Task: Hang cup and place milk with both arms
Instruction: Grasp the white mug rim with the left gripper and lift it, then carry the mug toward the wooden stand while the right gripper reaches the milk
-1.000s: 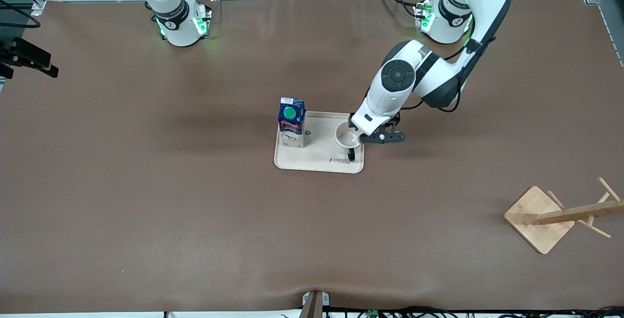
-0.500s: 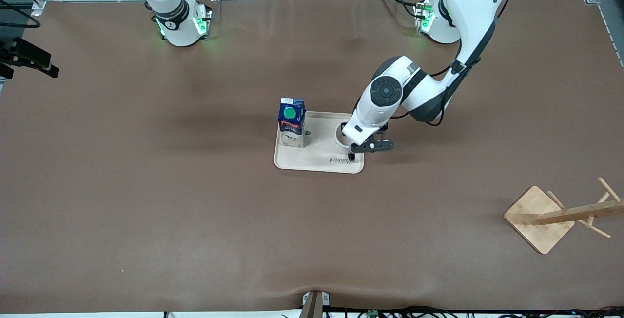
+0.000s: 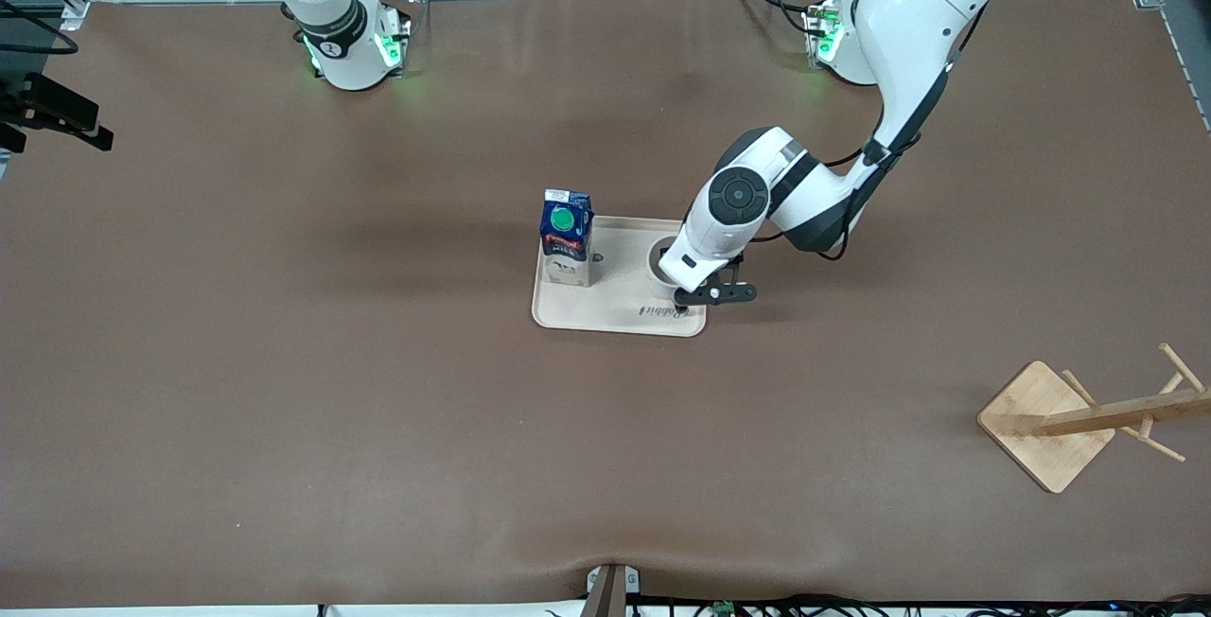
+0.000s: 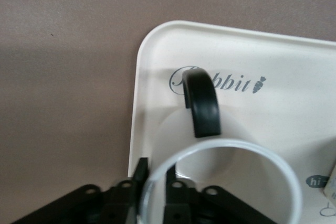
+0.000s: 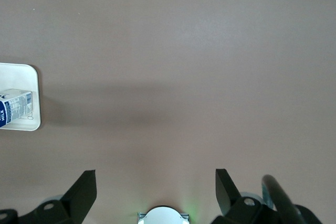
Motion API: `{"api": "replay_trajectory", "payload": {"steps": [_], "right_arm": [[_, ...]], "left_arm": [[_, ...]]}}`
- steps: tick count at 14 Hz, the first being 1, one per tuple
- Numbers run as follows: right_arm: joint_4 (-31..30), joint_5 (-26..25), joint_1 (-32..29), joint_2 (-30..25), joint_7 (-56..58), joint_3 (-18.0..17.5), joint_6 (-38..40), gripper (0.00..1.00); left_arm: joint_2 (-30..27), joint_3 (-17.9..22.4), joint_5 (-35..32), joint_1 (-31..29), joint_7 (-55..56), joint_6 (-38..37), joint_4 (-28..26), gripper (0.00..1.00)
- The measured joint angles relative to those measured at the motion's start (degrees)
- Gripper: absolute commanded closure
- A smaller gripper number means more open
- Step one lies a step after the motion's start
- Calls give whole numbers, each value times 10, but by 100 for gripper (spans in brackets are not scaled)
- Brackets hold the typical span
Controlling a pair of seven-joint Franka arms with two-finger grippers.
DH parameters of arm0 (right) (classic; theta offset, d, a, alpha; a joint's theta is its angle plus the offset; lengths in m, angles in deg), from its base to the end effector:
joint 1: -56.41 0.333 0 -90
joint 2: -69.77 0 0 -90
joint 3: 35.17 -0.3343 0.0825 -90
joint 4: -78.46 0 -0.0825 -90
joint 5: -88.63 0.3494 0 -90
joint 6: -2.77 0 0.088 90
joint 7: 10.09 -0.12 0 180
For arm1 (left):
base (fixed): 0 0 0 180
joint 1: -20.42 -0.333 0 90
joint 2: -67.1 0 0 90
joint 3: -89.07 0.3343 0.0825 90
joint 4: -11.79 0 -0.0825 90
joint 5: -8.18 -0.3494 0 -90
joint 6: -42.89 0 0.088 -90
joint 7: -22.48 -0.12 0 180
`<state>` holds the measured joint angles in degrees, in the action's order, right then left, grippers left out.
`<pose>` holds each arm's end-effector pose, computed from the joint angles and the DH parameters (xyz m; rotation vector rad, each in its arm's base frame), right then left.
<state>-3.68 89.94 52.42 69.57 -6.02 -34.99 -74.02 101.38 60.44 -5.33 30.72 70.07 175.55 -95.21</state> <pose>0.4915 -0.0327 0.6709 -3.1097 -0.0039 0.1370 0.4969 -0.3630 0.2480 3.0990 0.0753 -0.1869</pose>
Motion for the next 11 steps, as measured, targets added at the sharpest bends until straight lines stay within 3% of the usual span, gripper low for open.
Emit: {"api": "replay_trajectory", "payload": {"steps": [3,6,11], "right_arm": [[0,0,0,3,0,0,0,0],[-1,0,0,8,0,0,0,0],[-6,0,-1,32,0,1,1,0]], "left_arm": [[0,2,-1,0,0,-3,11,100],[-4,2,-19,0,0,-54,48,100],[-84,2,-31,-17,-17,-174,105,100]]}}
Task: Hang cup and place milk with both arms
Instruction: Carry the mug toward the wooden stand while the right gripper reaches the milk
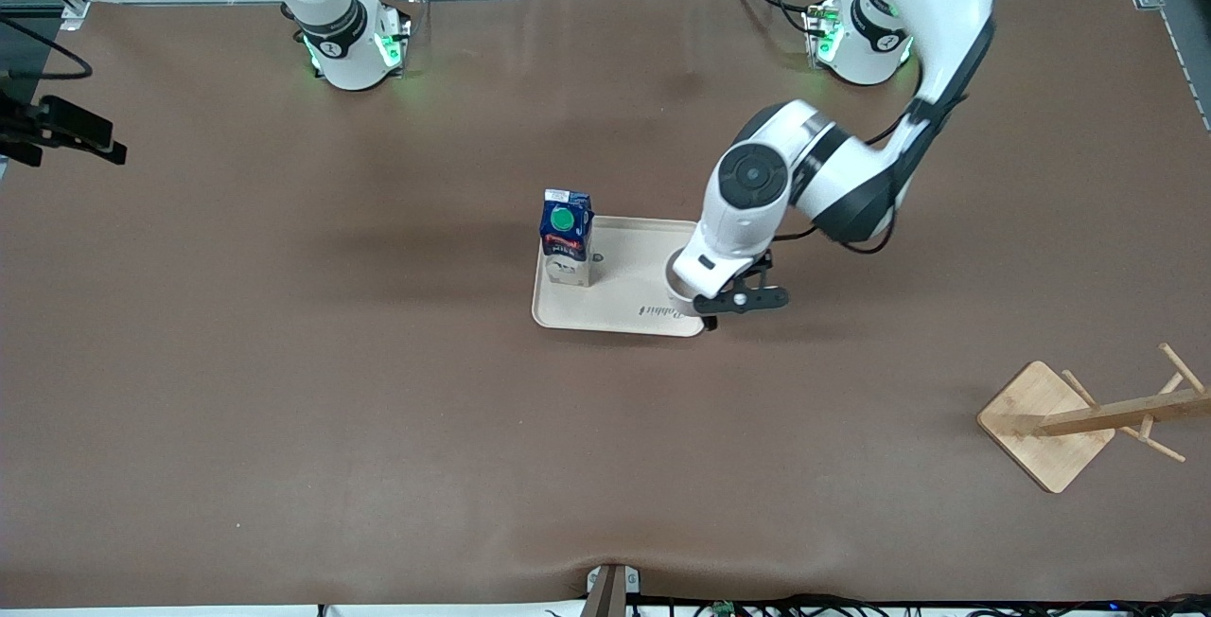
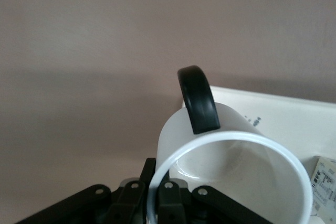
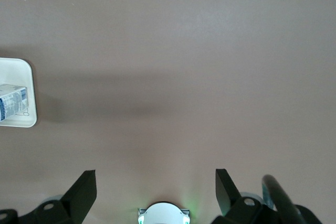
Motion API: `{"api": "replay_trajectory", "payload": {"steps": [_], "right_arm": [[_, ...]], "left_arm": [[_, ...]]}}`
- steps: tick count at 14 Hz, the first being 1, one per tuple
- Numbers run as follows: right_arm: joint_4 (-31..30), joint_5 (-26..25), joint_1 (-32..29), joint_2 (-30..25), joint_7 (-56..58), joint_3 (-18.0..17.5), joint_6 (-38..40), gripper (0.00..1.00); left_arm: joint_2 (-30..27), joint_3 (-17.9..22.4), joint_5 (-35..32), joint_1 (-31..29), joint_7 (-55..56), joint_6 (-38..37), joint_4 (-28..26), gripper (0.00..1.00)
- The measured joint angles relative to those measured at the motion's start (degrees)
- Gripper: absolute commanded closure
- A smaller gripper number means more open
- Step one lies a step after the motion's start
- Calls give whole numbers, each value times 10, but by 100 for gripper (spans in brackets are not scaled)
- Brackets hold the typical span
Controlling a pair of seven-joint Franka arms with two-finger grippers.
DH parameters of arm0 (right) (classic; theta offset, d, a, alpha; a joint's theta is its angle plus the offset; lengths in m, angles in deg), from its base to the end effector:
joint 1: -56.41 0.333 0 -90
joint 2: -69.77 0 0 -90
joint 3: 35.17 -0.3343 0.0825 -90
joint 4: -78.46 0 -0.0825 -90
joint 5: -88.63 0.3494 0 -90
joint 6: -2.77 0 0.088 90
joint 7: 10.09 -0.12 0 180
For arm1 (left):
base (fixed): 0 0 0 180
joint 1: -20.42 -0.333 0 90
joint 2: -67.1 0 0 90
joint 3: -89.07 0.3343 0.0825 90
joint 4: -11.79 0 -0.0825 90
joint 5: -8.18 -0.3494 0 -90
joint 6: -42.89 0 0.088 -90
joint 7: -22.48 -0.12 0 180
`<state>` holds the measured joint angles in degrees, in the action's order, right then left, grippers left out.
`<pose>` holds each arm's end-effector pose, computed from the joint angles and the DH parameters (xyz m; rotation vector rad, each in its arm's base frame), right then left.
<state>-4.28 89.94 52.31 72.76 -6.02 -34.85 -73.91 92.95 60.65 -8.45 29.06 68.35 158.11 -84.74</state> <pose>0.5089 -0.0361 0.6385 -3.0982 0.0041 0.2420 0.5370 -0.3337 0.3782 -3.0631 -0.0858 0.0234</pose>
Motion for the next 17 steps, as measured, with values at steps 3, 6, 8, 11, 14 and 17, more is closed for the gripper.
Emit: {"api": "replay_trajectory", "payload": {"steps": [3,6,8,11,14,17], "right_arm": [[-5,1,-5,38,0,0,2,0],[-8,20,13,86,-2,-7,5,0],[-8,51,44,98,-50,-8,-6,0],[-17,79,110,99,-164,-12,-34,0],[-35,93,190,99,-266,-14,-64,0],[-53,116,273,104,-369,-16,-118,0]], "left_arm": [[-61,0,0,-58,-78,-44,10,100],[-100,1,0,-134,-188,-73,12,100],[-121,2,0,-182,-282,-95,12,100],[-144,2,1,-238,-422,-130,12,100],[-165,2,11,-297,-570,-160,12,100],[-179,3,17,-356,-694,-167,11,100]]}}
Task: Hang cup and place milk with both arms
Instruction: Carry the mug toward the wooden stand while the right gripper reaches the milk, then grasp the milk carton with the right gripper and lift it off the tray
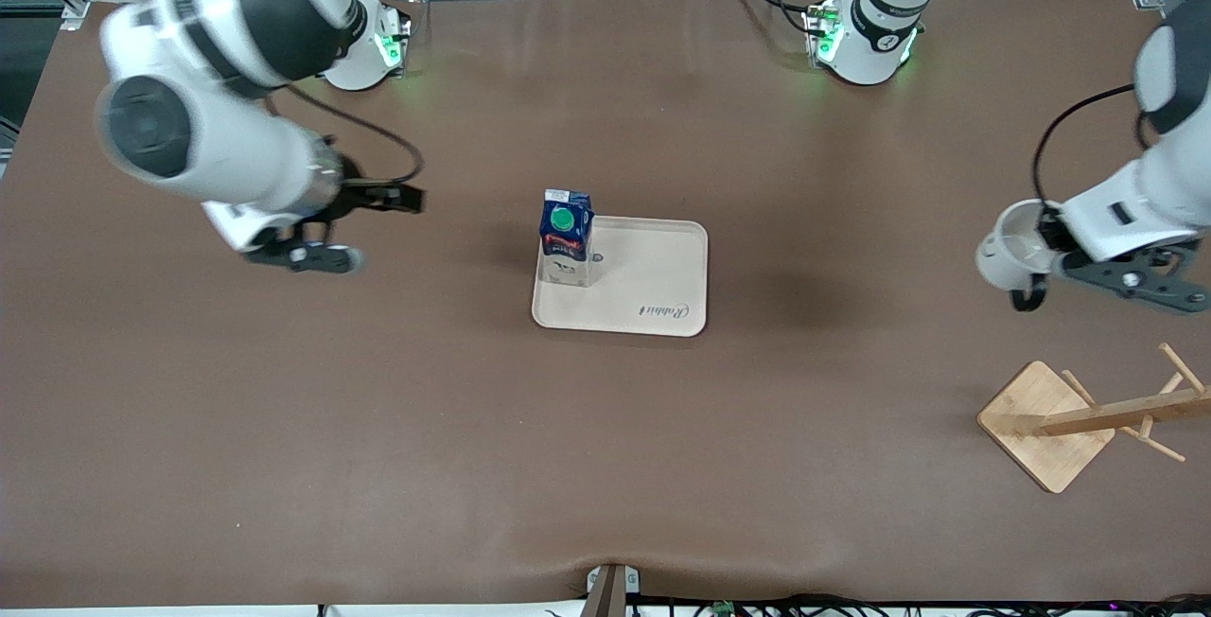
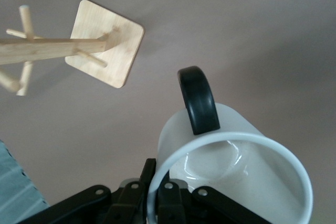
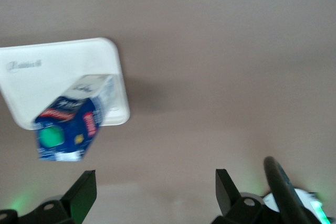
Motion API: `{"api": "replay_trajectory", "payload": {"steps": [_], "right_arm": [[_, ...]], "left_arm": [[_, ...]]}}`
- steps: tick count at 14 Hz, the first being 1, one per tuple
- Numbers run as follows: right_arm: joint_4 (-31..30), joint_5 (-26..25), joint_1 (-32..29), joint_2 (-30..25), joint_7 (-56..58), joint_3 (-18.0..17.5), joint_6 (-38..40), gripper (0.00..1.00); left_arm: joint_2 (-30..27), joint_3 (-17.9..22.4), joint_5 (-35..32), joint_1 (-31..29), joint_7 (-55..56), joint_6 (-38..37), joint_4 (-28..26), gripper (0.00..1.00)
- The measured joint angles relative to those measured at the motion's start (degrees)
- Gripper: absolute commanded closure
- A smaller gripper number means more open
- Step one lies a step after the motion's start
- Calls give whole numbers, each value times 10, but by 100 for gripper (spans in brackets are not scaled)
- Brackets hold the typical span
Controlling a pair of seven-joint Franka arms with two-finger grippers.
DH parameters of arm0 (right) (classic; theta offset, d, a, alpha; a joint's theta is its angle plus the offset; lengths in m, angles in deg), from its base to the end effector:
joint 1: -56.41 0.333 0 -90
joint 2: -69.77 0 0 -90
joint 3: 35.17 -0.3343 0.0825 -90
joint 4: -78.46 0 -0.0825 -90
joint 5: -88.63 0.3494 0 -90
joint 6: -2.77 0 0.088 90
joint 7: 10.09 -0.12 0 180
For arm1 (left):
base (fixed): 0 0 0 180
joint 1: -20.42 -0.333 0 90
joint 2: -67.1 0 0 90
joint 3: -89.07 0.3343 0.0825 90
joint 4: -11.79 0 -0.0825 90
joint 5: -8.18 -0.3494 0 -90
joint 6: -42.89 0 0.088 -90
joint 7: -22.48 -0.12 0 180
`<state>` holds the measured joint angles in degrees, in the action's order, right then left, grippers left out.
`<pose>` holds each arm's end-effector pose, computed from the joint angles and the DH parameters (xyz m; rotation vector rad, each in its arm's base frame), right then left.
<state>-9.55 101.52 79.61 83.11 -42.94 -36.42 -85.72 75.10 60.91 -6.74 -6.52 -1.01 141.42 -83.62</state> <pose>0.5135 0.2620 0.5180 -3.0014 0.2499 0.4651 0.5629 0.0309 0.5352 -2.8801 0.7003 0.1526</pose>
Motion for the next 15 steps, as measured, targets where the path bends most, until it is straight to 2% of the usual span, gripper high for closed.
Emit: {"api": "replay_trajectory", "payload": {"steps": [4,8,15], "right_arm": [[-7,27,104,35,-124,-1,-88,0],[-20,27,176,87,-173,0,-165,0],[-44,19,191,98,-175,11,-186,0]], "left_arm": [[-1,1,1,-54,-115,4,-1,100],[7,1,10,-91,-179,40,6,100],[87,3,24,-95,-216,49,83,100]]}}
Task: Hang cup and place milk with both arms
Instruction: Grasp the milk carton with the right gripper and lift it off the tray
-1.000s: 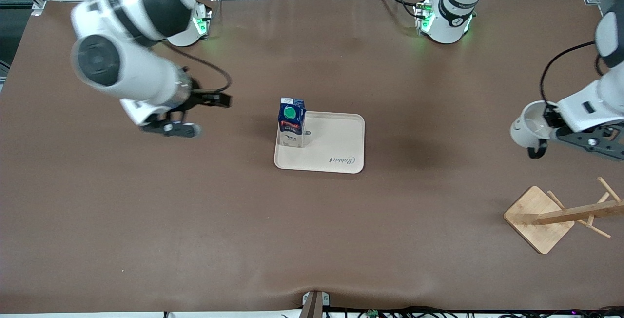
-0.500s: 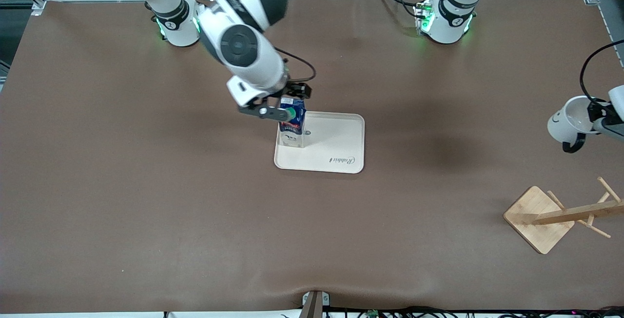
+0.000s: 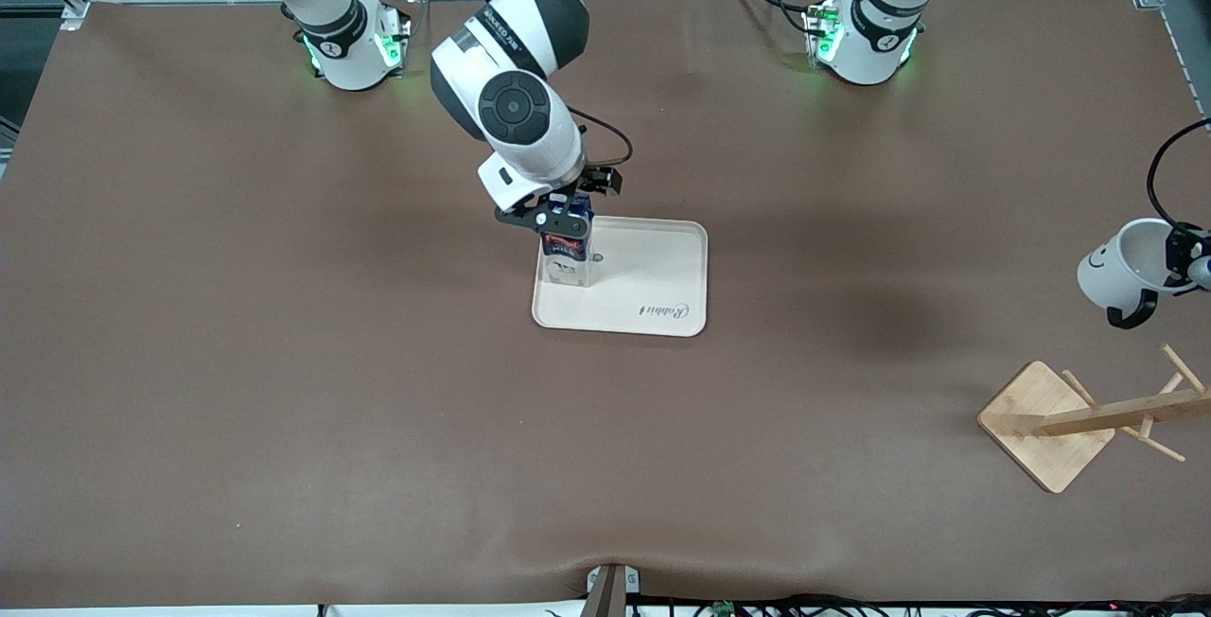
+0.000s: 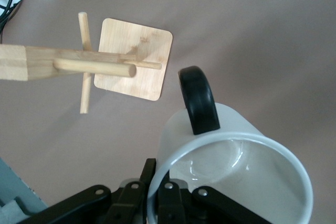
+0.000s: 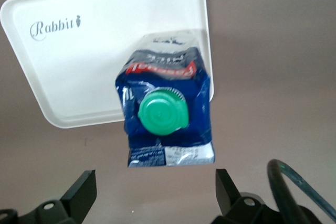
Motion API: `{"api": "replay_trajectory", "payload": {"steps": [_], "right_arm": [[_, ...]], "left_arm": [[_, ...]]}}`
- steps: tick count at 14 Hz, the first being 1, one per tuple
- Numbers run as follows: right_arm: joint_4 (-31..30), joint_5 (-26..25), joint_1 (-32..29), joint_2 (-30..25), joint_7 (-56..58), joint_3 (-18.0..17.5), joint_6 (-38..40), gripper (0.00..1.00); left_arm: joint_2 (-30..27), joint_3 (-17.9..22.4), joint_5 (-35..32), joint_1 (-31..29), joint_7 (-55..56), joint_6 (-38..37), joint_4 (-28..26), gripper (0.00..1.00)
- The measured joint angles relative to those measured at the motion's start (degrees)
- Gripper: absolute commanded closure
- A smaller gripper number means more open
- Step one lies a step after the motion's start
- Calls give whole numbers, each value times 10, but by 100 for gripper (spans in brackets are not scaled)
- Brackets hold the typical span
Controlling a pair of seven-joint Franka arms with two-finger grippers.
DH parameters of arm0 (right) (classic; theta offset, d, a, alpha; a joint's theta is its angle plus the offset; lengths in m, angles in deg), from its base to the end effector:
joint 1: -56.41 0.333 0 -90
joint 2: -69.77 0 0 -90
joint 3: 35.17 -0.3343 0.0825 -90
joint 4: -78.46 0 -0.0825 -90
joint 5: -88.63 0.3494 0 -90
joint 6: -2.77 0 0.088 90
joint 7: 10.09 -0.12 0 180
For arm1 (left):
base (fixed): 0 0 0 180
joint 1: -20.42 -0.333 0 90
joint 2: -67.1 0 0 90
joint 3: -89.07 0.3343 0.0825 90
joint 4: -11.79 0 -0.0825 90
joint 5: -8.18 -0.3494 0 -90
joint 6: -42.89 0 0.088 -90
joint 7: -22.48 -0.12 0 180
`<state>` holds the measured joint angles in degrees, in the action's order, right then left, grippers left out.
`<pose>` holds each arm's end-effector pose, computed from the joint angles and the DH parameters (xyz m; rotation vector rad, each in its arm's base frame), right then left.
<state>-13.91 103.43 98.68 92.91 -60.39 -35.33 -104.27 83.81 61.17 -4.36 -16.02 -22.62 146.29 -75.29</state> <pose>0.4489 0.4408 0.4030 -3.0313 0.3531 0.4248 0.5996 0.1485 0.5233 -2.8903 1.0007 0.0164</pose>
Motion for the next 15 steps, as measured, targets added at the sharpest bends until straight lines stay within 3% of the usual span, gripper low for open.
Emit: {"api": "replay_trajectory", "payload": {"steps": [8,9,11,12,15], "right_arm": [[-8,-23,-1,29,0,3,-52,0],[-9,-33,-1,34,0,3,-53,22],[-10,-46,-1,39,0,3,-53,74],[-9,-47,-1,39,0,3,-53,90],[-2,-47,-5,37,0,3,-53,94]], "left_arm": [[46,0,0,0,-4,9,55,100],[49,0,0,0,-4,14,56,100],[56,0,0,0,-4,25,59,100],[60,0,0,0,-4,29,62,100],[73,0,0,0,-4,39,71,100]]}}
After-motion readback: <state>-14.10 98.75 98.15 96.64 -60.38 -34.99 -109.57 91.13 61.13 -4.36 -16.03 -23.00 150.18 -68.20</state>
